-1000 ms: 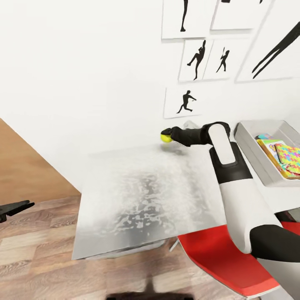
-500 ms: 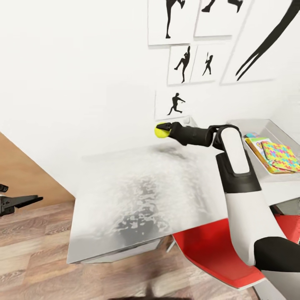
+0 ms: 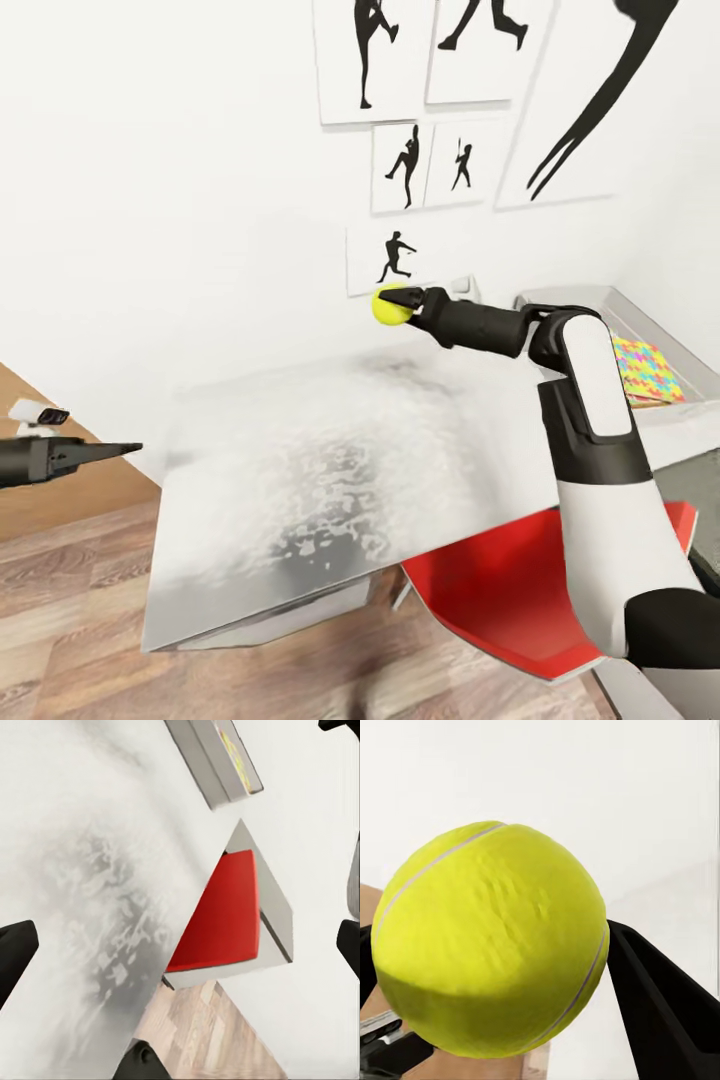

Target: Put all the toys in the child's room - the three board games (two on the bed and one on the table), the two jigsaw puzzles on the table, and the tennis ball on the table - inside the toy box on the table in the child's room.

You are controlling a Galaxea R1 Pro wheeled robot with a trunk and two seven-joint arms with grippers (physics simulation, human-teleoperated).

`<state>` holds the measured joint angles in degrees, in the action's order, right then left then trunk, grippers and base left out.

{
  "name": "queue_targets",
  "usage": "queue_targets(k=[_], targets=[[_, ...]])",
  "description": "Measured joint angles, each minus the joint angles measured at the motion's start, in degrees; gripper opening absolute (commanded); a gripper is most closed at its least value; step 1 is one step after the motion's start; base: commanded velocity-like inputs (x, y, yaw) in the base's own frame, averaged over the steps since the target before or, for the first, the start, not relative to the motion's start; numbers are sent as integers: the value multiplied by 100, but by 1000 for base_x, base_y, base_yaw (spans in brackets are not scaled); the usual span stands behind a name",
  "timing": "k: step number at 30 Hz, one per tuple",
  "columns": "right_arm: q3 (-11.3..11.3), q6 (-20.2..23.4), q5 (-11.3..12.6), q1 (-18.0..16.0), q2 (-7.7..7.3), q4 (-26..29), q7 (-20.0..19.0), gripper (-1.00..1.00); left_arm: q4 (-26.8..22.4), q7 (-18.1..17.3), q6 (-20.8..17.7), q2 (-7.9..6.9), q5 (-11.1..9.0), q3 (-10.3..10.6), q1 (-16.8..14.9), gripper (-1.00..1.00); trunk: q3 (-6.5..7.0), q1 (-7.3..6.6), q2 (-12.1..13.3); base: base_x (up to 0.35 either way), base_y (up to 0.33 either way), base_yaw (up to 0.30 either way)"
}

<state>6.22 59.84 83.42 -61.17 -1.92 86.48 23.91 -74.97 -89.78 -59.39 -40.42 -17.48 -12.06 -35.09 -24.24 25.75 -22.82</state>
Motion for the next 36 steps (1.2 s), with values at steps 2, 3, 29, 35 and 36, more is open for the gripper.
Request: queue_targets(k=[2, 3, 29, 35, 36], targets=[[-2, -7, 151, 3, -119, 74, 0, -100, -4, 0, 0, 76, 0, 212, -207, 100, 17, 0, 0, 0, 0, -141], [-2, -10, 207, 4, -162, 93, 1, -100, -4, -1, 0, 121, 2, 279, -277, 100, 26, 0, 0, 0, 0, -141], [-310, 16, 1345, 6, -1685, 164, 2, -100, -14, -2, 0, 793, 24, 890, -997, 100, 253, -1, 0, 0, -66, -144], [-313, 16, 1396, 6, -1750, 159, 1, -100, -21, -2, 0, 794, 23, 892, -995, 100, 305, -1, 0, 0, -299, -149], [-312, 16, 1400, 6, -1751, 159, 1, -100, -22, -2, 0, 794, 23, 891, -994, 100, 314, -1, 0, 0, -307, -149]])
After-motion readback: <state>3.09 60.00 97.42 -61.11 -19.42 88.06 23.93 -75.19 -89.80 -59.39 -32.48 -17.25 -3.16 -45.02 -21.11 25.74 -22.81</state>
